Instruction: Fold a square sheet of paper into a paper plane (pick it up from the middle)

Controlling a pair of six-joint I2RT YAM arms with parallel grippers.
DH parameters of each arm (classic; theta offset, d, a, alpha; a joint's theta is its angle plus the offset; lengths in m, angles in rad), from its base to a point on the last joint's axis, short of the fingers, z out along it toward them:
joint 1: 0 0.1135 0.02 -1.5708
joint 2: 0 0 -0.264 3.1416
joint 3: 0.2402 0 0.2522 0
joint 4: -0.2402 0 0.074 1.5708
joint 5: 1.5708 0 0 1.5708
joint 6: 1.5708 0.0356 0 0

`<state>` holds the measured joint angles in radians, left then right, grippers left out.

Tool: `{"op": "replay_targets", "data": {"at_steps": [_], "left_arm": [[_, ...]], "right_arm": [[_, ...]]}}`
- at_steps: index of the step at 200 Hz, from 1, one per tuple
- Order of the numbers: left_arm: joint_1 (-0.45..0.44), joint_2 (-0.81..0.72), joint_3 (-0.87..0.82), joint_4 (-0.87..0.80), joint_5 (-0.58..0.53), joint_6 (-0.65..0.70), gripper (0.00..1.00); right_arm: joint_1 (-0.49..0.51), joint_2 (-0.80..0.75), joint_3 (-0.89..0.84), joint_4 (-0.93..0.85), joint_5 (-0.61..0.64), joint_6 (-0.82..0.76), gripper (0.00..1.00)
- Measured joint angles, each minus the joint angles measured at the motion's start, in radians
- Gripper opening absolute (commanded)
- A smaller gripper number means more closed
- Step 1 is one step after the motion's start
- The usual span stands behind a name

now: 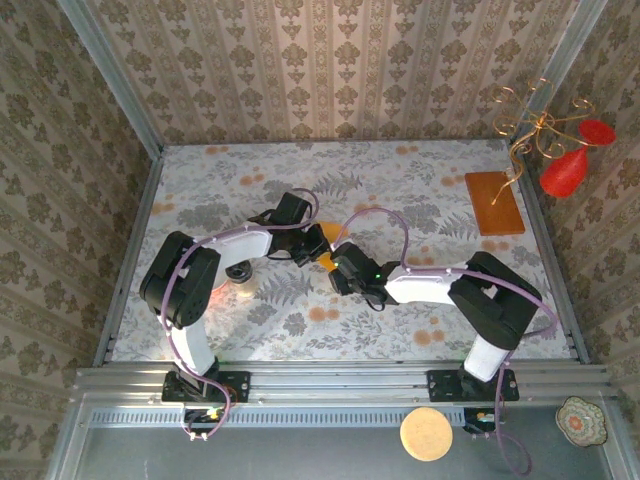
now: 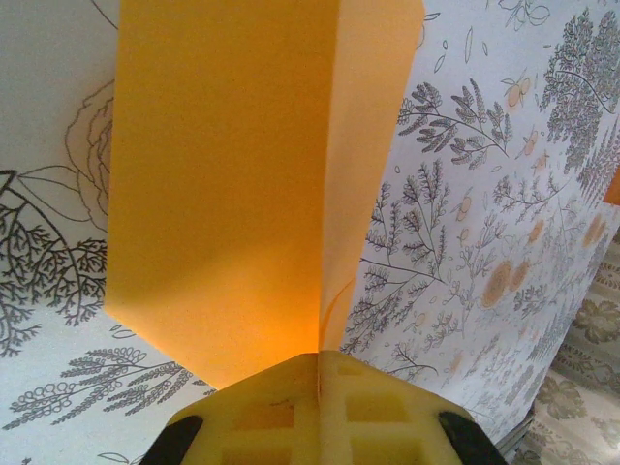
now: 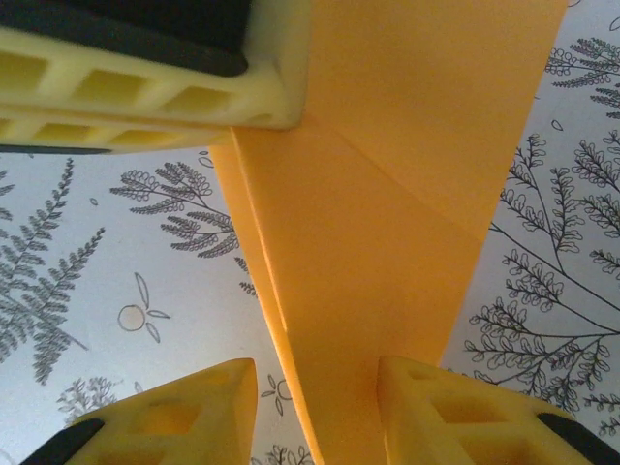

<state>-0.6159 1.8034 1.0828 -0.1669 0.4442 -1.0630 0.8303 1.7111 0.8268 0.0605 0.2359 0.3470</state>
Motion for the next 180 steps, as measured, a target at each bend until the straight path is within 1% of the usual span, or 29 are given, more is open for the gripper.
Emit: {"op": "replay_targets", "data": {"at_steps": [58, 83, 119, 180], "left_arm": [[0.000, 0.000, 0.000, -0.006, 0.000, 0.000, 0.06], [0.000, 0.000, 0.000, -0.006, 0.001, 0.000, 0.06], [0.000, 0.000, 0.000, -0.006, 0.000, 0.000, 0.07], [0.000, 0.000, 0.001, -0.011, 0.001, 0.000, 0.07]], "right_arm": [[0.000, 0.010, 0.002, 0.014, 0.055, -0.005, 0.37], [0.000, 0.011, 0.003, 0.019, 0.068, -0.011, 0.32], [0.002, 0.024, 0.013, 0.019, 0.072, -0.016, 0.29], [0.002, 0.025, 0.013, 0.019, 0.093, -0.032, 0.32]]}}
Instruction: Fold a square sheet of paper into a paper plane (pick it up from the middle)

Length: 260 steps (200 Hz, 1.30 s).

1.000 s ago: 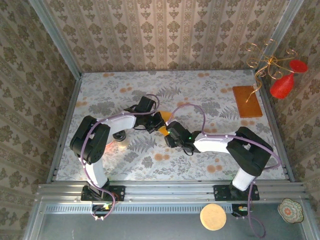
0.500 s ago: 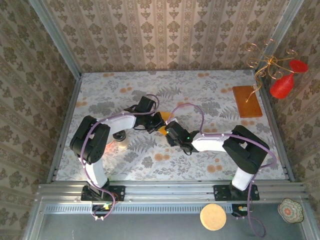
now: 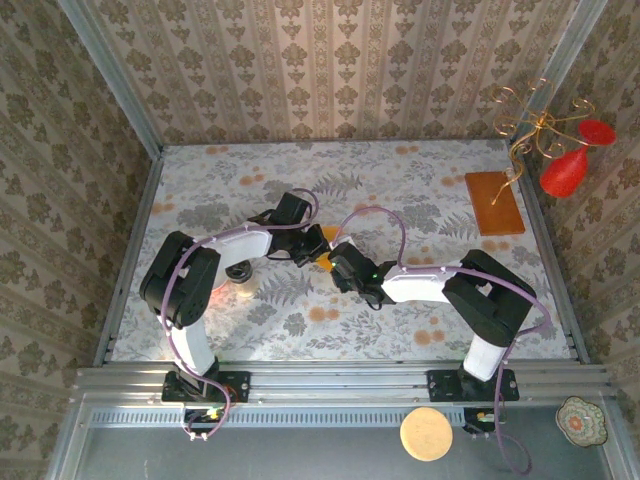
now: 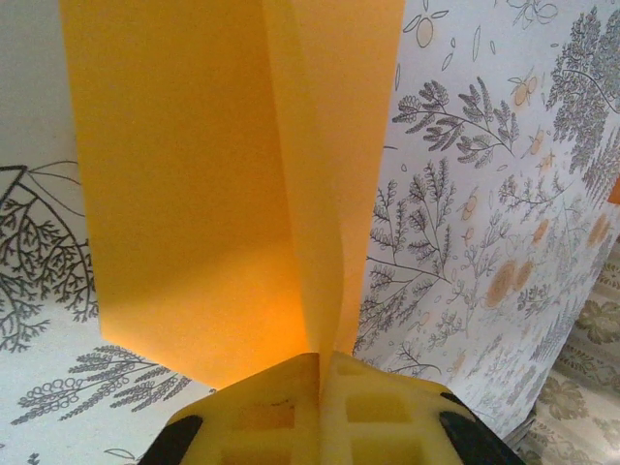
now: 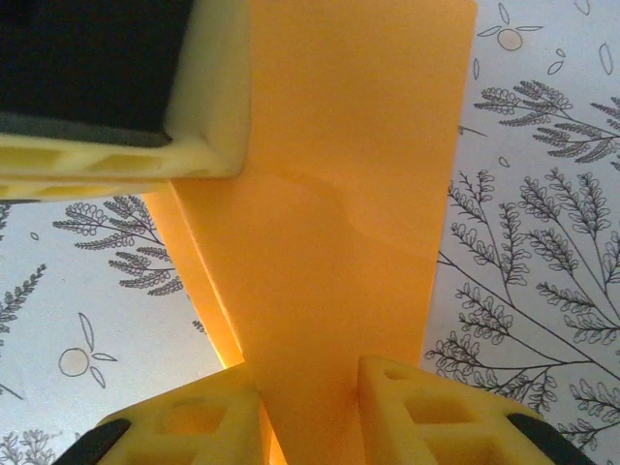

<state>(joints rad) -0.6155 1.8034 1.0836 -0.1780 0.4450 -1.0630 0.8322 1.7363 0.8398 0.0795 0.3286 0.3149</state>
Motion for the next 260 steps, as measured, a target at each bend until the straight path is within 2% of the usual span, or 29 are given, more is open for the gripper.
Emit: {"op": "replay_targets", "data": {"at_steps": [110, 166, 195, 217, 260], "left_arm": [[0.000, 0.000, 0.021, -0.021, 0.003, 0.001, 0.07], [0.000, 0.000, 0.023, -0.021, 0.003, 0.001, 0.08], [0.001, 0.000, 0.023, -0.023, 0.004, 0.002, 0.13], [0.010, 0.000, 0.023, -0.032, 0.004, 0.011, 0.20], [0.081, -0.019, 0.023, -0.077, -0.003, 0.046, 0.34]], "right_arm": [[0.000, 0.000, 0.000, 0.000, 0.022, -0.032, 0.31], [0.000, 0.000, 0.000, 0.000, 0.027, -0.052, 0.20], [0.000, 0.004, 0.000, 0.000, 0.027, -0.053, 0.13], [0.000, 0.015, 0.000, -0.001, 0.023, -0.054, 0.09], [-0.003, 0.017, 0.000, -0.001, -0.029, -0.053, 0.05]]}}
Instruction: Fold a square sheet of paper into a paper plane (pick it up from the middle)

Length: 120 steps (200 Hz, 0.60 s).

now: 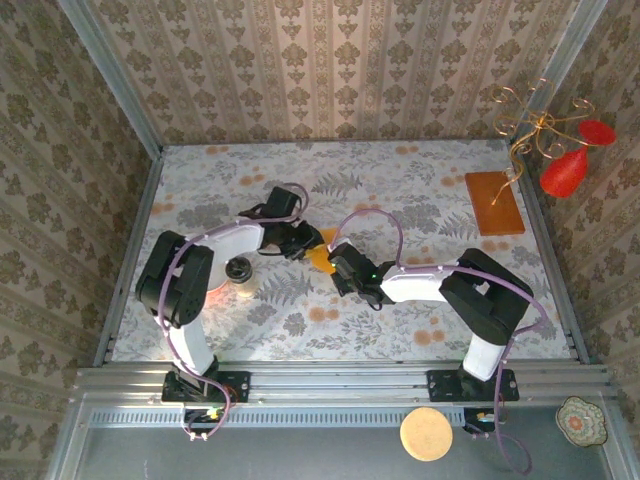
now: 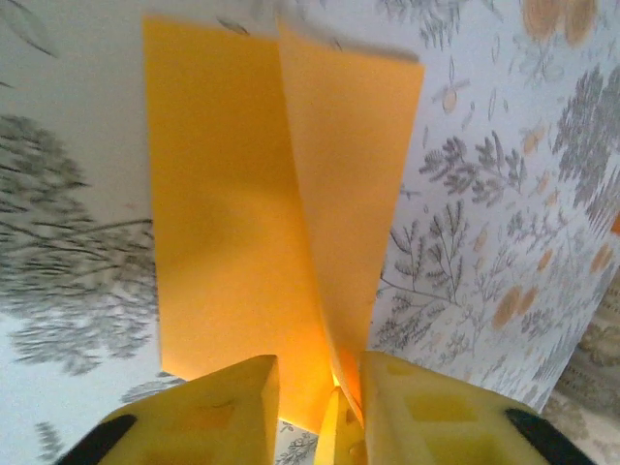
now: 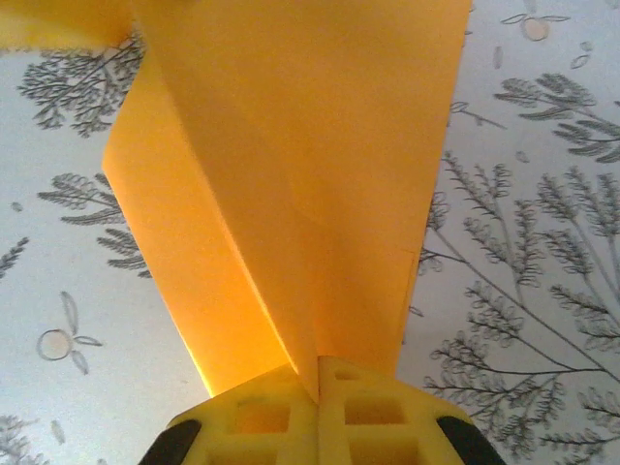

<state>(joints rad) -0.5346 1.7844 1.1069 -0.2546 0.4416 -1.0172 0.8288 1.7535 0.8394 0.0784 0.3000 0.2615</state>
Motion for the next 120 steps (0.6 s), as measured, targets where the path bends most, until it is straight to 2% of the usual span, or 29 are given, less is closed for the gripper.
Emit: {"op": "replay_targets", "data": {"at_steps": [38, 120], "left_arm": [[0.058, -0.071, 0.000, -0.007, -0.024, 0.021, 0.38], [0.042, -0.119, -0.122, 0.101, -0.008, 0.023, 0.38]], "right_arm": [[-0.038, 0.000, -0.010, 0.009, -0.109, 0.018, 0.03], [-0.181, -0.002, -0.017, 0.037, -0.428, 0.113, 0.04]]}}
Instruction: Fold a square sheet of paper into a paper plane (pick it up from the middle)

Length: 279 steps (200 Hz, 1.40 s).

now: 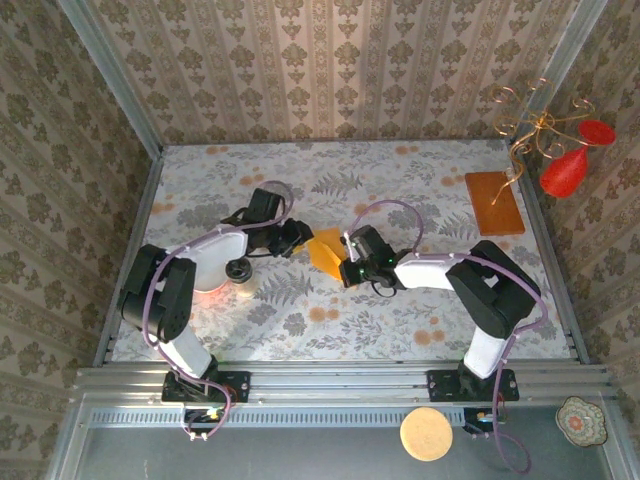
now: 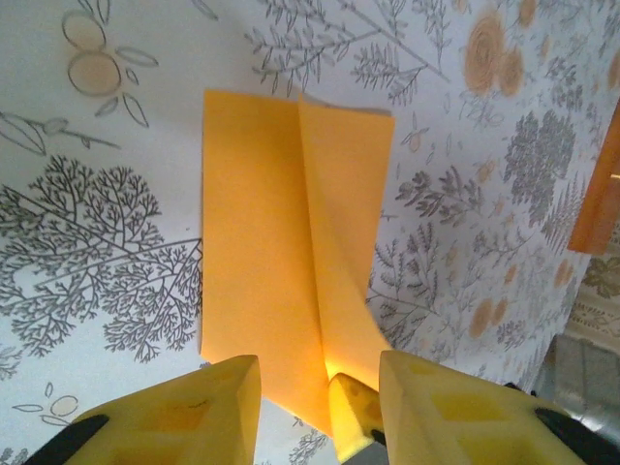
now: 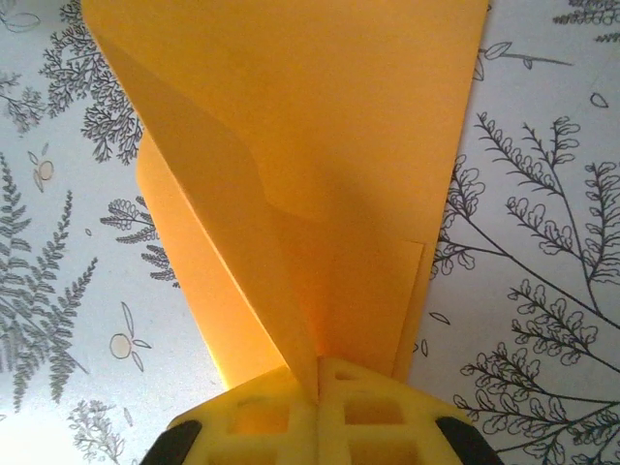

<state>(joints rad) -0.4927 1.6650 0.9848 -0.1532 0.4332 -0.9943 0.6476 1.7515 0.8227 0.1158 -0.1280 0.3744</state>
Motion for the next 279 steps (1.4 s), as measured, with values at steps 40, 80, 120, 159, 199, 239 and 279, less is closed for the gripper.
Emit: {"op": "replay_targets", "data": {"at_steps": [40, 80, 120, 159, 199, 239, 279], "left_arm": [[-0.034, 0.000, -0.042, 0.064, 0.008, -0.002, 0.38], [-0.071, 0.006, -0.075, 0.124, 0.017, -0.008, 0.39], [-0.106, 0.052, -0.074, 0.162, 0.020, -0.007, 0.43], [-0.129, 0.104, -0.053, 0.158, 0.019, 0.005, 0.47], [-0.137, 0.129, -0.029, 0.150, 0.018, 0.031, 0.52], [-0.142, 0.136, -0.002, 0.130, 0.015, 0.051, 0.53], [-0.142, 0.154, 0.037, 0.116, 0.011, 0.069, 0.55]], "right_arm": [[-0.037, 0.000, -0.012, 0.011, -0.100, 0.035, 0.05], [-0.076, 0.000, -0.039, 0.053, -0.192, 0.080, 0.05], [-0.110, 0.008, -0.075, 0.127, -0.259, 0.128, 0.05], [-0.132, 0.020, -0.100, 0.184, -0.306, 0.162, 0.06], [-0.142, 0.030, -0.110, 0.220, -0.330, 0.183, 0.06], [-0.144, 0.034, -0.110, 0.227, -0.338, 0.185, 0.06], [-0.148, 0.035, -0.111, 0.234, -0.345, 0.191, 0.06]]}}
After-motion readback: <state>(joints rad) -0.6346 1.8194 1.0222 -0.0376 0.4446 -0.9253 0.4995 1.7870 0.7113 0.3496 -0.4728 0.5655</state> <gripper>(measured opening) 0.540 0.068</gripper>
